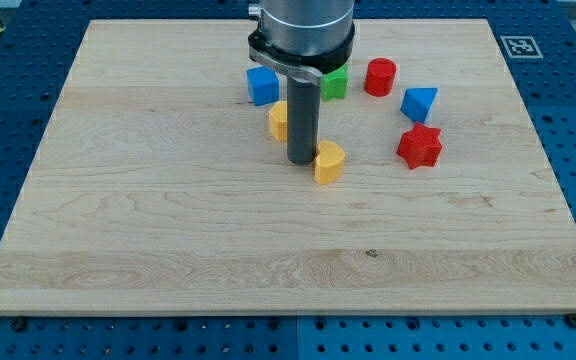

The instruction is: Push the hexagon to the bottom left of the cube

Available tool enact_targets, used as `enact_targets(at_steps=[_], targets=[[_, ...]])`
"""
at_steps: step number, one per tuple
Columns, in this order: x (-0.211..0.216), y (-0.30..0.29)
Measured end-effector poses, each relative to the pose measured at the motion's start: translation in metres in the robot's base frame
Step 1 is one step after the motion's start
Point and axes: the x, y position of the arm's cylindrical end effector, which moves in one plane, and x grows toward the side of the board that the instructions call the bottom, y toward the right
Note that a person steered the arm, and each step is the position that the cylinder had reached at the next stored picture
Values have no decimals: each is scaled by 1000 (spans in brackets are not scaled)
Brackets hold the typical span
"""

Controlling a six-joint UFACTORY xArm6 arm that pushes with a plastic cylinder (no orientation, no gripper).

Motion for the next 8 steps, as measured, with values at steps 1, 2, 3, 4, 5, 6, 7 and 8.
enact_targets(at_steps=[1,2,3,4,5,6,7,8], targets=[[-4,1],[-9,15],[-18,36],[-44,44],[-52,44],[-55,38],[-56,16],[-56,-21]])
